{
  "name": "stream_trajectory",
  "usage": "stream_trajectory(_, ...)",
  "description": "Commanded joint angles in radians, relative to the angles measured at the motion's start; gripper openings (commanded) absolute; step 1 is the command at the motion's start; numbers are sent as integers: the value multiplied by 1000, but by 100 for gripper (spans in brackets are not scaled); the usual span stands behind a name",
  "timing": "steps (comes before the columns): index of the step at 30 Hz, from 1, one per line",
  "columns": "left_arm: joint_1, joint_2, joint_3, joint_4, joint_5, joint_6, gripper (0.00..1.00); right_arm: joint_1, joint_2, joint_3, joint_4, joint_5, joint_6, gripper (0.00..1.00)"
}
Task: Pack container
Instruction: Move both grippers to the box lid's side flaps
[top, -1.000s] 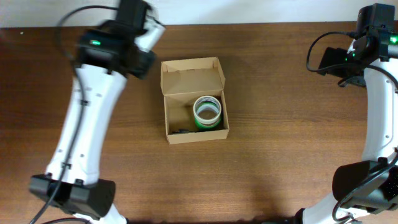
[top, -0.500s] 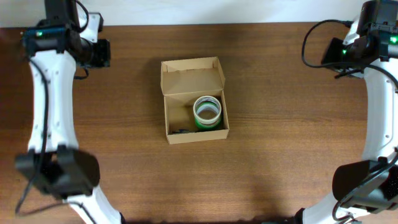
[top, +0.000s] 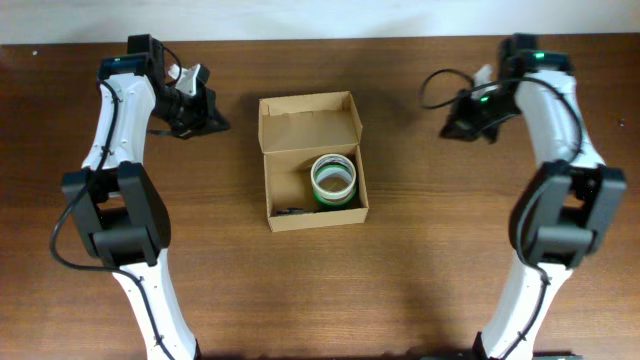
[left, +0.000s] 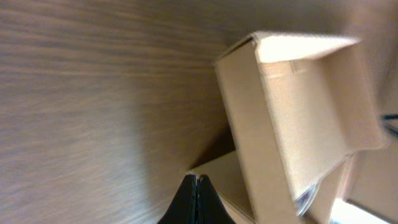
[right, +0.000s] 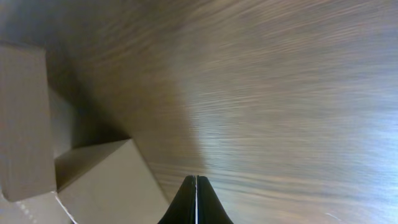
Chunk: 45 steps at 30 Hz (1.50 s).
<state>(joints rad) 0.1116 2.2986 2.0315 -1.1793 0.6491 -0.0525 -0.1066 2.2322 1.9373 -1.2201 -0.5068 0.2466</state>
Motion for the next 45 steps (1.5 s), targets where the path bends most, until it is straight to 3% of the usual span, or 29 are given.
stream_trajectory(1,3,57,2,18,167,-104,2,60,43,3,27,-149,-7,4)
stream_trajectory(13,2,204,2,26,203,-172,2,164,82,3,119,-219,2,4)
stream_trajectory(20,2,224,2,108,276,-237,2,182,90,-12,205,-235,57,4)
stream_trajectory(24,-3,228,2,155,322,-292,2,188,133,-12,232,-313,77,4)
stream_trajectory(37,-60,305,2,179,447,-303,2,222,198,-12,335,-518,95,4)
stream_trajectory(45,-65,303,23,286,518,-362,2,222,198,-12,381,-617,95,4)
